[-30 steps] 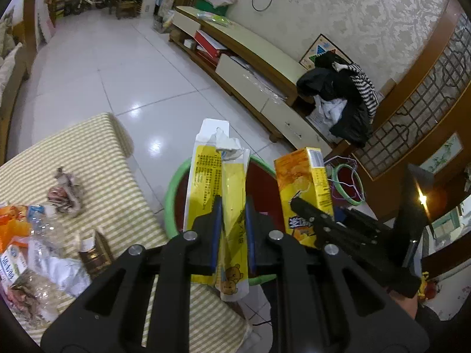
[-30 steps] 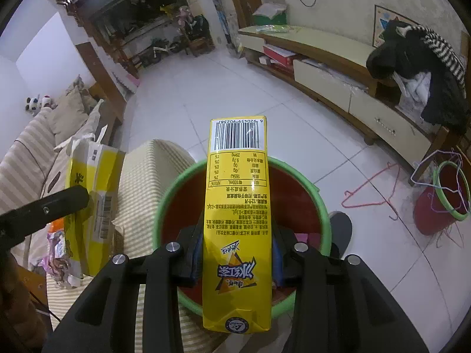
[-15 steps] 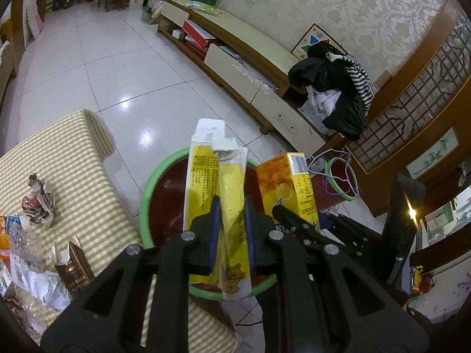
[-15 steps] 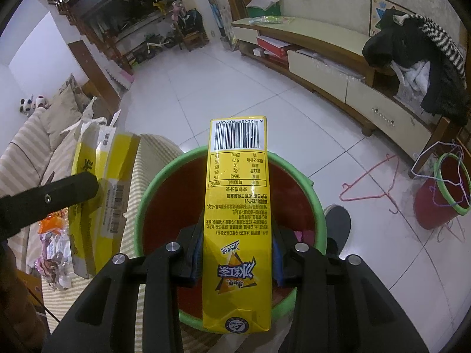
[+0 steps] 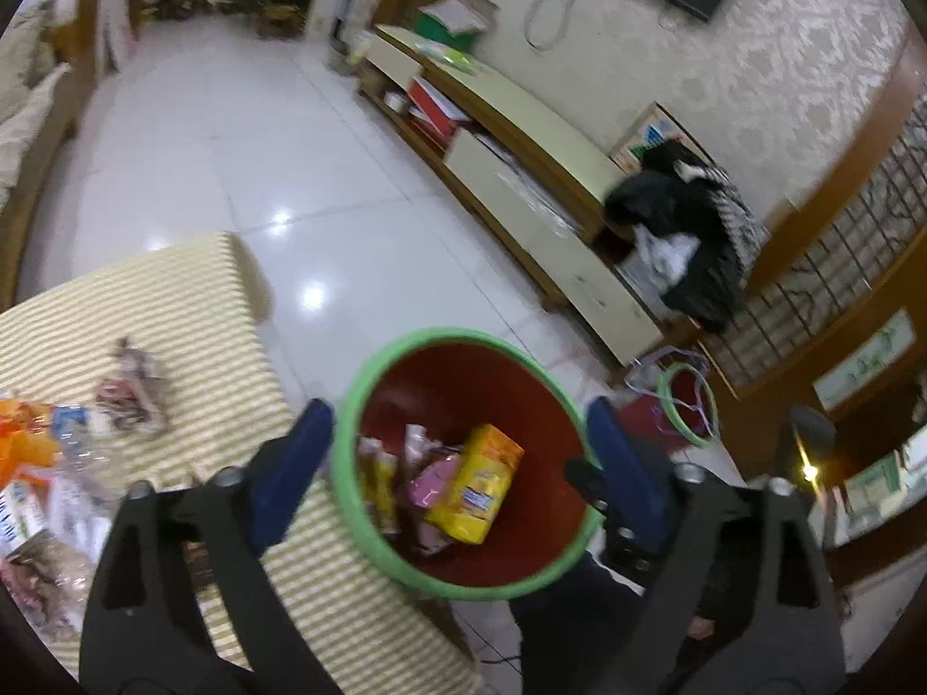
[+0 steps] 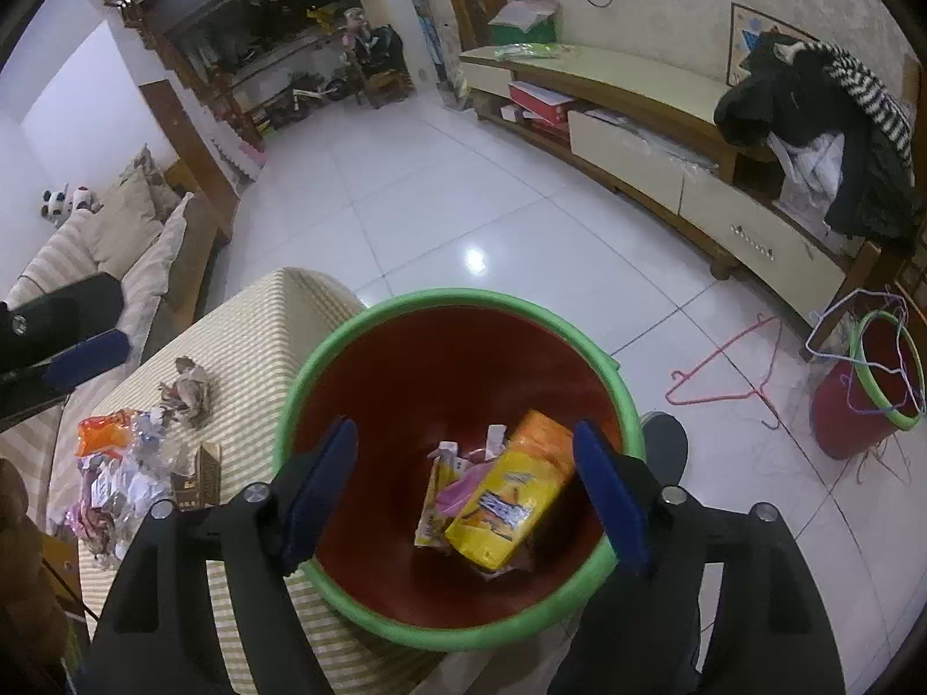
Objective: Collect trash
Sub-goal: 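Move both tools back over the table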
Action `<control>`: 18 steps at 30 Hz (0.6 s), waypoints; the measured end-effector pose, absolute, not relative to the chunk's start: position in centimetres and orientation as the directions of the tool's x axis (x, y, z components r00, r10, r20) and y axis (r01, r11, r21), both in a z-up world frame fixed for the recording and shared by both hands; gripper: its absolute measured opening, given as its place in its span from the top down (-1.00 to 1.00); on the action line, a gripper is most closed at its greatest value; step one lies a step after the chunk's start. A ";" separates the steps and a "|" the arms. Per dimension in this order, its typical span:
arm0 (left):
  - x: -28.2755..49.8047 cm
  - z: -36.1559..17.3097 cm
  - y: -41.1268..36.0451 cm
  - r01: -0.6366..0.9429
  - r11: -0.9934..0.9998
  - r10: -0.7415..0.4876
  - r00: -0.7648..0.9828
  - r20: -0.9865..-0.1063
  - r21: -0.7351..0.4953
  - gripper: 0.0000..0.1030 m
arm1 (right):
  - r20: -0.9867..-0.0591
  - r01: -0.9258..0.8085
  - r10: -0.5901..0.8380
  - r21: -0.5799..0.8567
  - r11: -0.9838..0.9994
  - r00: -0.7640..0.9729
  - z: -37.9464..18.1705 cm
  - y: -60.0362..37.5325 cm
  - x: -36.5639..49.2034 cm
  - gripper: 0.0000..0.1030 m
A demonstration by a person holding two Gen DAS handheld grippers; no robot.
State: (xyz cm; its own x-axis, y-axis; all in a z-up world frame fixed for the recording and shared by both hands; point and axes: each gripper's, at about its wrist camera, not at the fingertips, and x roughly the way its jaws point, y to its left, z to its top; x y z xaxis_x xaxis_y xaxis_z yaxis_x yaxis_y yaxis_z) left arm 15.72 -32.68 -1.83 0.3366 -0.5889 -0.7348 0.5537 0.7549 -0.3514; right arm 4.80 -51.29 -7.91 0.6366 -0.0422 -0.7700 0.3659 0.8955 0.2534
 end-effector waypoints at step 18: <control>11.8 0.9 -13.9 0.270 0.937 -0.341 0.569 -0.748 -0.221 -0.89 | -0.711 0.155 0.034 0.199 0.968 0.702 -2.5 -38.0 4.9 -0.83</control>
